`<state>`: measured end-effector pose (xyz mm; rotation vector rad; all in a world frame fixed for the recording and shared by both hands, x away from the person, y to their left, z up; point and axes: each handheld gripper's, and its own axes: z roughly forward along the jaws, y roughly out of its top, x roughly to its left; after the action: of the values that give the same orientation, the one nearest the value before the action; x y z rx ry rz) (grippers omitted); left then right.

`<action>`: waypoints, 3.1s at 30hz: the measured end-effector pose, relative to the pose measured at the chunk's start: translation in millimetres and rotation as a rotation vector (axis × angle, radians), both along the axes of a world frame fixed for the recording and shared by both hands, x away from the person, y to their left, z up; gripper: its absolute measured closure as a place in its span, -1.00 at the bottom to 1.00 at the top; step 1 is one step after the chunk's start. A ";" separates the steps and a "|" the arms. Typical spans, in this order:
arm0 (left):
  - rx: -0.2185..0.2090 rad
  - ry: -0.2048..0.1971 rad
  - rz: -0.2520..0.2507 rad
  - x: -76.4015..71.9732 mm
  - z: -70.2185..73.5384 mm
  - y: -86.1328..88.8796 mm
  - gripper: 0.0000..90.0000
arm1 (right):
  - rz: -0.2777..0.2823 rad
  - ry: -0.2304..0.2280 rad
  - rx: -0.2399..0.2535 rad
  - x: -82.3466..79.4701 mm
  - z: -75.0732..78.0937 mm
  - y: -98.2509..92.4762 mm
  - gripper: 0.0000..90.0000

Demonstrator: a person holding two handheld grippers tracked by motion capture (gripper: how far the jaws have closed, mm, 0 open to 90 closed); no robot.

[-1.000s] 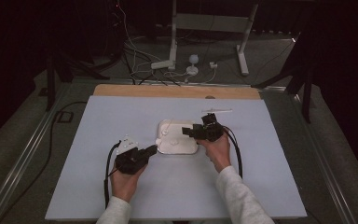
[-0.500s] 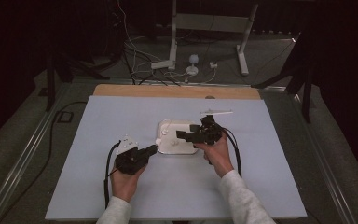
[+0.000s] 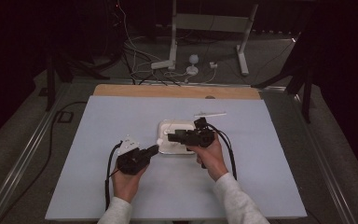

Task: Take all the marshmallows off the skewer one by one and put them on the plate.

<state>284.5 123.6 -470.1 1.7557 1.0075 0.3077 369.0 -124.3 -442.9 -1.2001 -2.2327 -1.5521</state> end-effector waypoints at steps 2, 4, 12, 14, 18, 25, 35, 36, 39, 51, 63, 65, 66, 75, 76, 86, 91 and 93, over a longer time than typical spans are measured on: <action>-0.001 -0.004 -0.006 -0.4 0.2 -0.9 1.00 | 0.010 0.011 0.012 0.4 -0.9 3.8 0.15; -0.005 -0.012 -0.014 -1.0 0.4 -1.9 1.00 | 0.017 0.026 0.028 0.9 -1.7 6.6 0.22; -0.013 -0.021 -0.022 -1.8 -0.3 -3.3 1.00 | 0.004 0.092 0.090 3.6 -4.2 10.1 0.45; -0.014 -0.021 -0.025 -2.0 -0.8 -3.9 1.00 | -0.002 0.099 0.096 3.7 -4.2 10.7 0.50; -0.011 -0.025 -0.032 -2.6 -0.8 -5.3 1.00 | -0.016 0.084 0.086 3.1 -2.8 10.7 0.61; -0.007 -0.044 -0.038 -4.1 0.1 -5.8 1.00 | -0.030 0.046 0.078 1.0 4.5 7.3 0.68; -0.019 -0.063 -0.038 -5.7 1.4 -4.0 1.00 | -0.022 0.029 0.059 5.2 13.0 6.3 0.70; -0.020 -0.064 -0.038 -5.9 1.5 -3.9 1.00 | -0.022 0.030 0.060 5.8 13.4 6.1 0.70; -0.016 -0.068 -0.036 -6.4 2.2 -3.6 1.00 | -0.024 0.034 0.061 7.0 14.7 5.5 0.71; 0.013 -0.064 -0.032 -6.8 3.1 -4.6 1.00 | -0.041 0.038 0.075 11.4 14.5 2.8 0.73; 0.033 -0.058 -0.033 -6.2 2.4 -5.5 1.00 | -0.079 0.031 0.079 12.0 14.3 1.0 0.74; 0.033 -0.058 -0.034 -6.2 2.5 -5.6 1.00 | -0.084 0.028 0.081 12.4 14.3 0.3 0.74; 0.034 -0.056 -0.033 -6.3 2.4 -5.6 1.00 | -0.088 0.026 0.083 12.6 14.3 -0.1 0.74; 0.042 -0.051 -0.040 -6.2 1.2 -6.0 1.00 | -0.107 0.030 0.092 14.7 14.0 -3.9 0.74; 0.043 -0.051 -0.040 -6.3 1.1 -6.1 1.00 | -0.109 0.026 0.092 14.8 13.7 -3.8 0.75; 0.059 -0.050 -0.042 -6.1 0.7 -7.5 1.00 | -0.122 0.034 0.102 16.0 12.5 -6.8 0.75; 0.059 -0.049 -0.042 -6.0 0.4 -7.1 1.00 | -0.124 0.035 0.106 16.1 12.3 -7.7 0.76; 0.062 -0.045 -0.040 -5.9 0.2 -7.4 1.00 | -0.128 0.032 0.110 15.7 11.6 -7.7 0.76</action>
<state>278.7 116.1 -469.9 1.8149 0.9383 0.3544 384.7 -132.0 -431.3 -1.3488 -2.0574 -1.6651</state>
